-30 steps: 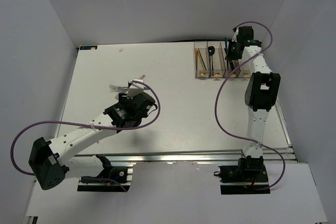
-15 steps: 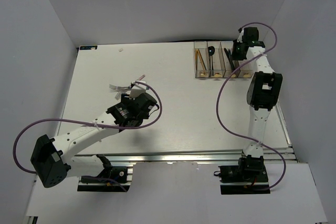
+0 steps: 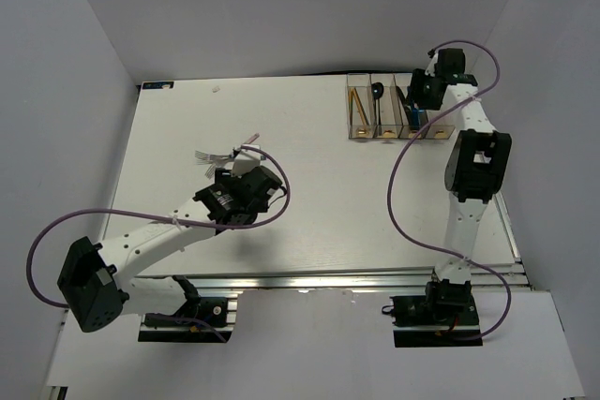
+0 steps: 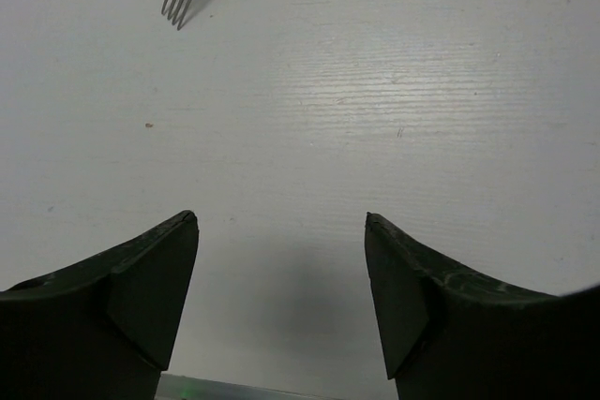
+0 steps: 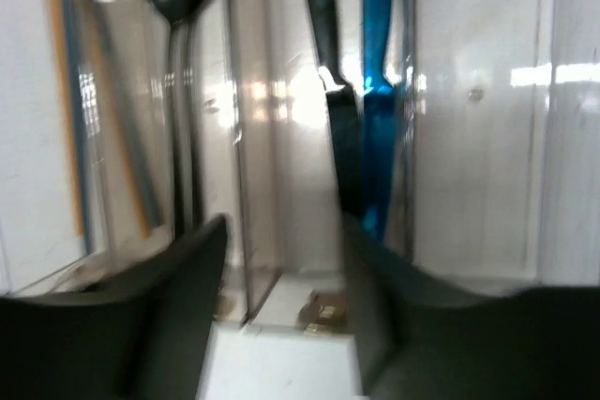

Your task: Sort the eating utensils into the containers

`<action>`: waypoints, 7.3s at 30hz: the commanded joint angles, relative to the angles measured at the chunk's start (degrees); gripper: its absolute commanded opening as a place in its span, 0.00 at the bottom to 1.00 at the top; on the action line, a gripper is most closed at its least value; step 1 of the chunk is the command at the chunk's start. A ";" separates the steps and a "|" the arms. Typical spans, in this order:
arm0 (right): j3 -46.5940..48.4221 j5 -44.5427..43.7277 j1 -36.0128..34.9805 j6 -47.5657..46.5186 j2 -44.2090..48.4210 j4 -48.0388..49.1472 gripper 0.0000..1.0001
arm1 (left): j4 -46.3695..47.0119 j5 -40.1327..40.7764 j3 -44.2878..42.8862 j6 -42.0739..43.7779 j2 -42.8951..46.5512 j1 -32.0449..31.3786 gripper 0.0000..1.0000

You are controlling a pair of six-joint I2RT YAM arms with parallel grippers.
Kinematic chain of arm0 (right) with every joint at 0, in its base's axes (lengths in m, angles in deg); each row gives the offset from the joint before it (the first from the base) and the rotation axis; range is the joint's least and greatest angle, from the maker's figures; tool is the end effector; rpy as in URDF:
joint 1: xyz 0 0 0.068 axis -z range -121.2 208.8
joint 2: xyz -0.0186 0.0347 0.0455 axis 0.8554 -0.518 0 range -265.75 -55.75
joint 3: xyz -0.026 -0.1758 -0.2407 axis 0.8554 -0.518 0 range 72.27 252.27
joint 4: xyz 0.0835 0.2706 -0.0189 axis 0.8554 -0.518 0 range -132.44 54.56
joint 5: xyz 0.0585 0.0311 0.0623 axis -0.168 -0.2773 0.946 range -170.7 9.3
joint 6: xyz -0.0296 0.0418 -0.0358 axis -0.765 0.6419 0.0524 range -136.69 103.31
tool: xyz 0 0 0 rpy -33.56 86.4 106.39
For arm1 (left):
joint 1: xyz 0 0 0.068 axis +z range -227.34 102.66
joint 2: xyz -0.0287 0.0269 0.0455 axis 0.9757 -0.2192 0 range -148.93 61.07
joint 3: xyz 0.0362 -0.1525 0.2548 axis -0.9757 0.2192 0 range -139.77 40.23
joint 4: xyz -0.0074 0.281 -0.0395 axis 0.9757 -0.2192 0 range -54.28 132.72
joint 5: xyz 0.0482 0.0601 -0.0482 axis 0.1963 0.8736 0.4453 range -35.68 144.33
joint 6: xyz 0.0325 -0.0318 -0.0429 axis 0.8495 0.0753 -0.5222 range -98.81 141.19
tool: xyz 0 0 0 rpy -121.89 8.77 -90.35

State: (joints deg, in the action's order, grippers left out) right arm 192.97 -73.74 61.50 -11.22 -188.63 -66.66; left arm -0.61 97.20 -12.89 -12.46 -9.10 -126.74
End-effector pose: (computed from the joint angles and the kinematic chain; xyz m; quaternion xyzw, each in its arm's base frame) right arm 0.5813 -0.0218 0.2455 0.0413 0.9161 0.0653 0.3933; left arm 0.1871 -0.1683 0.2713 0.0309 0.9042 0.1068 0.4124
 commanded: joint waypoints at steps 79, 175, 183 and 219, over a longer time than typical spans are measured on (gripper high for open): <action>-86.43 1.99 -35.83 17.99 80.40 26.12 0.89 | 10.45 -8.76 -31.09 -17.70 -33.47 25.51 0.00; 7.35 -10.39 2.49 -8.47 -6.69 22.61 0.16 | 3.96 -3.15 2.85 7.46 11.02 -4.03 0.98; 6.65 -10.12 3.98 -3.99 -4.06 21.47 0.56 | 3.52 -2.53 2.76 6.93 11.28 -4.03 0.98; -69.73 10.18 -20.45 9.30 72.40 11.72 0.89 | 3.97 -47.95 -41.88 36.28 -49.16 42.81 0.98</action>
State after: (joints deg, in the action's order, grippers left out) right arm 122.94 -66.33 41.66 -1.49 -118.84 -55.03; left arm 3.58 59.43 -52.89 18.77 -58.09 -85.30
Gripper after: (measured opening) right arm 0.895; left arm 0.981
